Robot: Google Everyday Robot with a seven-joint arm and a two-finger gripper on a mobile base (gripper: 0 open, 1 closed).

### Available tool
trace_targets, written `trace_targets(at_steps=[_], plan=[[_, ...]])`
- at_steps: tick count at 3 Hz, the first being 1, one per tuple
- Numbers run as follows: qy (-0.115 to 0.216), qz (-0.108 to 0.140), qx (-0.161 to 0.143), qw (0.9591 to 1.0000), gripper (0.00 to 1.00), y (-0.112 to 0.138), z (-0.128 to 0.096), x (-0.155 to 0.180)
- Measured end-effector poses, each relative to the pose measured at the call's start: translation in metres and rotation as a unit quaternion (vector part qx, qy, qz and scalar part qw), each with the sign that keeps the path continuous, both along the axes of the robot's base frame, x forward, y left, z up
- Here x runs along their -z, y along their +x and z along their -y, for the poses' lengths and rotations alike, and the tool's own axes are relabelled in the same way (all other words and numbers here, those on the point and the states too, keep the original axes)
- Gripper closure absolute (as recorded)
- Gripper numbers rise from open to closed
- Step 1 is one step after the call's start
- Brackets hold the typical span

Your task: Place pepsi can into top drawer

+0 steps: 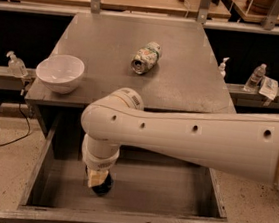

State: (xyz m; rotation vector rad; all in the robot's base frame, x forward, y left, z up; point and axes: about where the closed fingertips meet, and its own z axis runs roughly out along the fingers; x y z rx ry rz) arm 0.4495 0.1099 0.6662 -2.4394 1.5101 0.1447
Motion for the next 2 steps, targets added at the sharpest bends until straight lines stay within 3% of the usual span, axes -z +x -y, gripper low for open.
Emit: trace_targets(at_steps=[2], plan=[[0.015,0.004,0.001,0.9999,0.56,0.0012,-0.0035,0.0017]])
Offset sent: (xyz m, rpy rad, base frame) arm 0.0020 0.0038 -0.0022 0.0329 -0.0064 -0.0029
